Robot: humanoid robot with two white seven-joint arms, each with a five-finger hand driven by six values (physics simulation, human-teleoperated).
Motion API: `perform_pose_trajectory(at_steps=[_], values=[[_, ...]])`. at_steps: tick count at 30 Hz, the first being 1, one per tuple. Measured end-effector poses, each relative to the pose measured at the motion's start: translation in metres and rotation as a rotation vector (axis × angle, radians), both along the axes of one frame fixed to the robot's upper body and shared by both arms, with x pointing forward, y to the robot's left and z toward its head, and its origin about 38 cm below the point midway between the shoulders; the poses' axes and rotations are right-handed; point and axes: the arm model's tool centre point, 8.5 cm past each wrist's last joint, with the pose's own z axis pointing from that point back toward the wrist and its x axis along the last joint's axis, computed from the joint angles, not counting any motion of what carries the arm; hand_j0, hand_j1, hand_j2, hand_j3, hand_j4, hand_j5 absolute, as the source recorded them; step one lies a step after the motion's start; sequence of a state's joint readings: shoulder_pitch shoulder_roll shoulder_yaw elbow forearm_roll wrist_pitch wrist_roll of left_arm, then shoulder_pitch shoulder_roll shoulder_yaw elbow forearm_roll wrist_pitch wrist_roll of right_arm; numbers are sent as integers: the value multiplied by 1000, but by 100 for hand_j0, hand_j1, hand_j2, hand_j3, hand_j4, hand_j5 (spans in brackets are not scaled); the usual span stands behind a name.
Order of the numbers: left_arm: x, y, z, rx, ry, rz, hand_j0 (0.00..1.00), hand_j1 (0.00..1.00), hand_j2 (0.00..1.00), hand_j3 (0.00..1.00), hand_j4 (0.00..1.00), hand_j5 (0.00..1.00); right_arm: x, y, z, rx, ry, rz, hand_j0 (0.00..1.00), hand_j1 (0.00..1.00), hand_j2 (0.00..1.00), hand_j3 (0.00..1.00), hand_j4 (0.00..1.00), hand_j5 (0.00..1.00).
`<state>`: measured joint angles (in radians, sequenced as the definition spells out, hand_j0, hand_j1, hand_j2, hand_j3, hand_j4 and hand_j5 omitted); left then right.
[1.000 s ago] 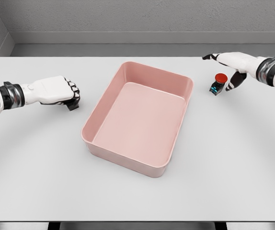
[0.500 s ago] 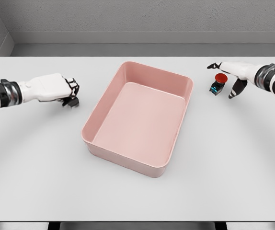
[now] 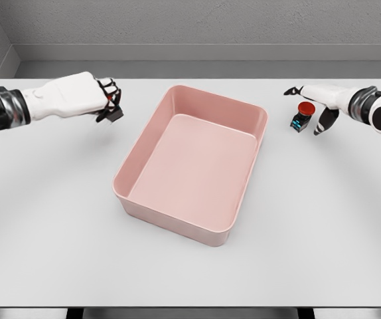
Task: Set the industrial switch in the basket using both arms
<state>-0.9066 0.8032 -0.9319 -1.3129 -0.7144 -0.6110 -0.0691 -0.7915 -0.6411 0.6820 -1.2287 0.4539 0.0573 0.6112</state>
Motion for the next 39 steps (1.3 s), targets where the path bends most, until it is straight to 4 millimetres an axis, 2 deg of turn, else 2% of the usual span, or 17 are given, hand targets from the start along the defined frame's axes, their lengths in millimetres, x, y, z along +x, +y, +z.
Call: perform_pose_trajectory(at_steps=[1,2,8,9,10,12,14,19,31,32,33,34,35,37,38,39], values=[[-2,-4,4,-10,-8,-14,9,9,9,9,9,9,0,0,0,-1,1,0,83,83,83,83,83,83],[-3,-8,10,-24,-20,-24,9,9,9,9,9,9,0,0,-1,-1,2,0,82,82,82,82,82,82],[-13,-28,27,-72,-55,-90,9,9,9,9,9,9,0,-3,-7,-11,18,-8,81,81,81,81,81,81],[-15,-32,29,-78,-57,-103,9,9,9,9,9,9,0,-4,-8,-12,21,-9,74,74,74,74,74,74],[-17,-36,29,-84,-57,-114,9,9,9,9,9,9,0,-4,-9,-14,23,-10,72,72,72,72,72,72],[-24,-45,31,-93,-61,-148,9,9,9,9,9,9,0,-4,-10,-14,24,-11,55,55,55,55,55,55],[-29,-53,32,-99,-63,-175,10,10,10,10,10,10,0,-4,-10,-14,23,-10,46,46,46,46,46,46],[-37,-74,29,-108,-60,-231,10,10,10,10,10,10,0,-4,-11,-20,19,-7,44,44,44,44,44,44],[-57,-121,-14,-35,26,-352,13,13,13,13,13,13,0,2,-13,-30,22,8,43,43,43,43,43,43],[-58,-124,-15,-32,28,-358,16,16,16,16,16,16,0,2,-12,-29,19,9,43,43,43,43,43,43],[-59,-125,-17,-29,32,-363,35,35,35,35,35,35,0,3,-12,-28,18,10,43,43,43,43,43,43],[-60,-127,-20,-24,39,-367,42,42,42,42,42,42,0,3,-11,-25,17,11,43,43,43,43,43,43],[-61,-129,-22,-19,44,-371,45,45,45,45,45,45,1,4,-8,-23,13,12,43,43,43,43,43,43],[-62,-133,-23,-16,49,-379,66,66,66,66,66,66,2,4,-6,-20,12,12,43,43,43,43,43,43],[-63,-135,-23,-17,50,-384,69,69,69,69,69,69,2,4,-5,-19,11,11,43,43,43,43,43,43],[-64,-137,-23,-18,51,-388,79,79,79,79,79,79,2,4,-4,-18,12,11,43,43,43,43,43,43]])
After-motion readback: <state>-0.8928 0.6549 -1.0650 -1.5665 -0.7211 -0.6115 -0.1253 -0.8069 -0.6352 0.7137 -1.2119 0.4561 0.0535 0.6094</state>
